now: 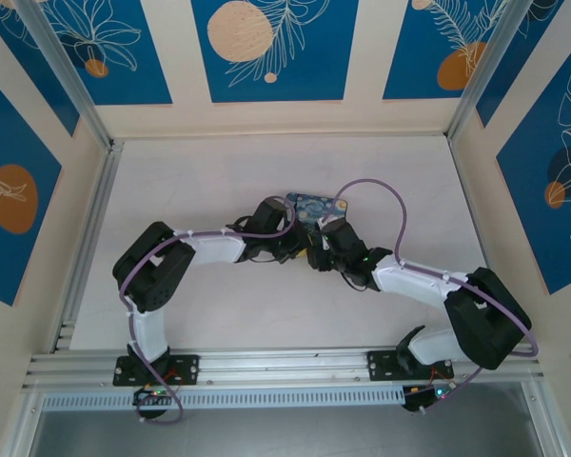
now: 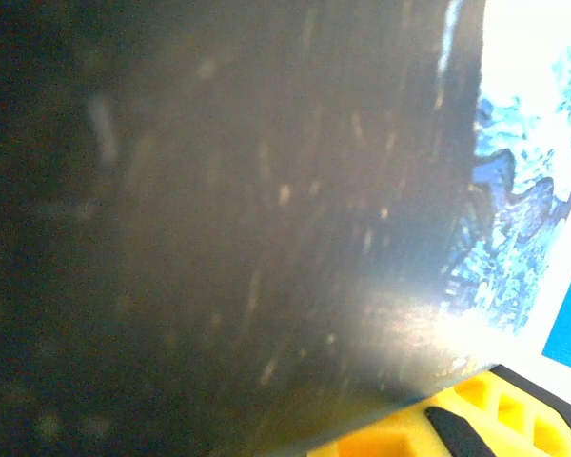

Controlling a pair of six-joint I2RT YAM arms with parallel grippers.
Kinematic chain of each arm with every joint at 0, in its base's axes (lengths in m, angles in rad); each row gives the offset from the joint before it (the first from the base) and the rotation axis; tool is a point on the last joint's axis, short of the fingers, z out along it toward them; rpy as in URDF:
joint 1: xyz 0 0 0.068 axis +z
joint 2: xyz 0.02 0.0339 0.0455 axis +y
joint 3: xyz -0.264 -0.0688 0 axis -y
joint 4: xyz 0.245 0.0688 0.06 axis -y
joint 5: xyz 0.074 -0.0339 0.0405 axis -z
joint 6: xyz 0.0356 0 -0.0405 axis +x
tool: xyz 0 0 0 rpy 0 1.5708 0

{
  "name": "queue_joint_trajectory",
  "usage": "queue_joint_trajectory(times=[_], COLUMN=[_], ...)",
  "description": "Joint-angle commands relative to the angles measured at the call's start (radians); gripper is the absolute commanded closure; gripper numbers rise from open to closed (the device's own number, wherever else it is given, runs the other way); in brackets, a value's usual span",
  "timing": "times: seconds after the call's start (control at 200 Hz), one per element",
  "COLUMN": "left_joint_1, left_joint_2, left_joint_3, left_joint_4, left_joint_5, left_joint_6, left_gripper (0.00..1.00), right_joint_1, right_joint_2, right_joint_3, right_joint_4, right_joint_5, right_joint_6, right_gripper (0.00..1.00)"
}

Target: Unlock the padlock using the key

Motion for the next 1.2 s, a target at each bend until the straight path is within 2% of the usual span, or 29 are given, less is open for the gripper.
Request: queue_joint_trajectory(times=[0.0,0.37,1.015,1.19], left_joint_1=[-0.006,-0.006,0.000,0.002], left_joint_2=[-0.023,-0.027,-0.029,-0.029], left_joint_3=[0.013,0.039,0.024,0.019], left_joint_4=[-0.097,-0.130,-0.096,-0.097], left_joint_5=[0.078,0.097,0.116,0.114], left_joint_6=[-0.005,0.009,-0.006,-0.006], left_gripper=[1.00,1.00,1.00,1.00], right_joint_1=[-0.001,0.013,0.052,0.074], right_joint_2=[0.021,0.075,0.169,0.149], right_joint_3=[-0.004,0.025,0.054,0.046], right_joint_4=[0.048,0.019,0.070,0.058], right_joint_5=[-0.001,0.077,0.136,0.151], right_joint_6=[-0.031,-0.025,0.032,0.038], right_gripper=[0.59,0.69,0.67,0.62])
